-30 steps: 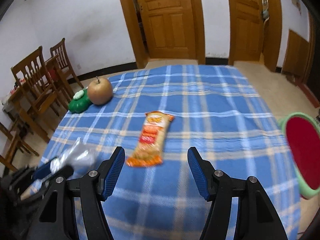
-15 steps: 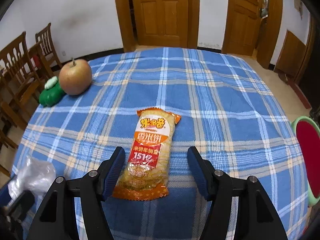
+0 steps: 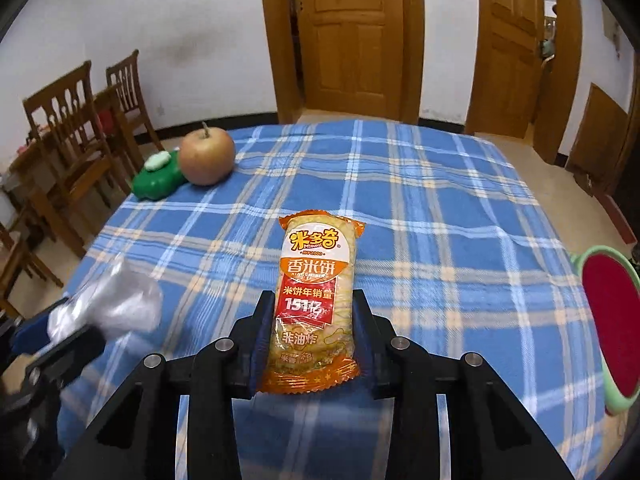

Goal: Collect trash
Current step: 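Grasp the packaged bread roll with the right gripper while the left gripper holds the bag, then carry the plastic bag and bread package over the red bucket with both grippers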

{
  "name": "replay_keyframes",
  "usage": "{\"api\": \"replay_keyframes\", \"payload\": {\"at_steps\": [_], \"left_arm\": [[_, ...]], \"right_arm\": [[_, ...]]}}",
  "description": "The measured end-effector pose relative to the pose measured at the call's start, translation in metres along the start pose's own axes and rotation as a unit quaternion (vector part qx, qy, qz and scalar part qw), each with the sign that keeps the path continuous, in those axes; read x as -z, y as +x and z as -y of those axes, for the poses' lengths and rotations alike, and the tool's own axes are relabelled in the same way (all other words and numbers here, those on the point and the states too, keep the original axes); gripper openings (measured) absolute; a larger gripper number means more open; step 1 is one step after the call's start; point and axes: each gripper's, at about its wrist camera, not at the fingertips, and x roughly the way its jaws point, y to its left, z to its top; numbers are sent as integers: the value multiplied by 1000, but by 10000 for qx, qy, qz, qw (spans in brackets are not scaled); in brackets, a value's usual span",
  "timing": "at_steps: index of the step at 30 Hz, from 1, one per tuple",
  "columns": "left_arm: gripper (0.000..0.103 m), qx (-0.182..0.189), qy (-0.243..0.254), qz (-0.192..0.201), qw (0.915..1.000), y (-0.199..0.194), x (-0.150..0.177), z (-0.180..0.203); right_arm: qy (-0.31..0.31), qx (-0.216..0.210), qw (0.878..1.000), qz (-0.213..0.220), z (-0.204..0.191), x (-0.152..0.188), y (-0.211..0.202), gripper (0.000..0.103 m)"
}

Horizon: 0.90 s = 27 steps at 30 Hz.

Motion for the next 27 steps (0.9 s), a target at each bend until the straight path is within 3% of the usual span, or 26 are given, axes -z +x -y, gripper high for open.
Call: {"api": "replay_keyframes", "payload": {"at_steps": [10,21,27], "left_arm": [[28,278,74,205,9994,-14,-6,25],[28,687,523,266,9959,-4,-22,84],[28,1056,923,248,9898,15,-35,136]], "right_arm": [[350,190,9969,681,21,29,-81,37],[819,660,9923,650,85,36,-92,37],[1180,1068,9848,703,134,48,-112,37]]}}
